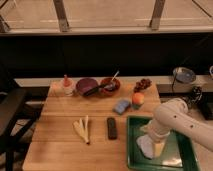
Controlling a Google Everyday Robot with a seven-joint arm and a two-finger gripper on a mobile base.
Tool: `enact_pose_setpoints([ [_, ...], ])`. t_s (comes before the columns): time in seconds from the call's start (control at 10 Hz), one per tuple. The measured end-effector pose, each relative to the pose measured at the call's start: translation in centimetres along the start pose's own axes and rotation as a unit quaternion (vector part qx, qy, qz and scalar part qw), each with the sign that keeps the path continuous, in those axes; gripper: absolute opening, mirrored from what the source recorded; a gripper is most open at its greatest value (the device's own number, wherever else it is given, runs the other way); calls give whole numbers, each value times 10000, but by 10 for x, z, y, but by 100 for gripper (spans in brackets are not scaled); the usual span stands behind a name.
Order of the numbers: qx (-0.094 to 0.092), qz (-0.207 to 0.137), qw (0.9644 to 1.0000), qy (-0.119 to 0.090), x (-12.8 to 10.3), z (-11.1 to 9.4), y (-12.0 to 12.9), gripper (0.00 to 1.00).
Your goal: Place towel in purple bowl
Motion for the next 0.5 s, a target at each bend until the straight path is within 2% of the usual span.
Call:
enact_pose_setpoints([
  [0.1, -12, 86, 10000, 11, 2, 13, 0, 80],
  [0.5, 12, 352, 9993, -123, 8, 30, 1, 80],
])
